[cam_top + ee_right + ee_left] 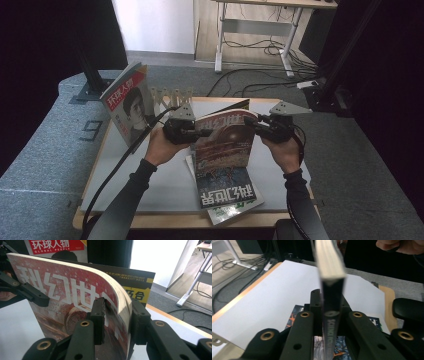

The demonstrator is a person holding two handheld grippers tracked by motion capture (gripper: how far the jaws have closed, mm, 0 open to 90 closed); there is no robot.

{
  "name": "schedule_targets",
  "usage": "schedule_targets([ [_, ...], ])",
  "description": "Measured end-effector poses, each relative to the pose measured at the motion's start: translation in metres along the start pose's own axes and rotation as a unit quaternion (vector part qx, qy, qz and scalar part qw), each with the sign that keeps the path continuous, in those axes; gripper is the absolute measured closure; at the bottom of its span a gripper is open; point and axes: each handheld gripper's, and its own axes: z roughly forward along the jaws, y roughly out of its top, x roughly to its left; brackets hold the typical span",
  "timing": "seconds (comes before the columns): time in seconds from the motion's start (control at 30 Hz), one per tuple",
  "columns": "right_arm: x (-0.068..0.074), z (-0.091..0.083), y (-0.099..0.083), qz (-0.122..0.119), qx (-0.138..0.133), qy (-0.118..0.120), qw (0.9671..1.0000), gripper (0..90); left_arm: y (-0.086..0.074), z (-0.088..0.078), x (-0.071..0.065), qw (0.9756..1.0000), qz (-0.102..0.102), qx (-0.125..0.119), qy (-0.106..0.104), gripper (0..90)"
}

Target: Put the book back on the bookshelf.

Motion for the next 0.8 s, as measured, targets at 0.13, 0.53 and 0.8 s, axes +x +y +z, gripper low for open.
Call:
schedule_targets([
  [0.13,0.0,0.0,-0.001,-0.001,0.0,-0.002,1.0,66.5,0.0,0.0,0.0,1.0,-0.005,-0.002,-0.003,83.1],
  [0.53,0.001,0.0,-0.005,-0.016,0.006,-0.011,0.9998,54.5,-0.001,-0.001,-0.001,1.0,0.005,-0.003,-0.004,83.0],
  [0.8,-0.003,0.004,-0.022,-0.02,0.032,-0.032,0.9988,43.0,-0.002,-0.001,-0.001,1.0,0.008,-0.004,-0.002,83.0],
])
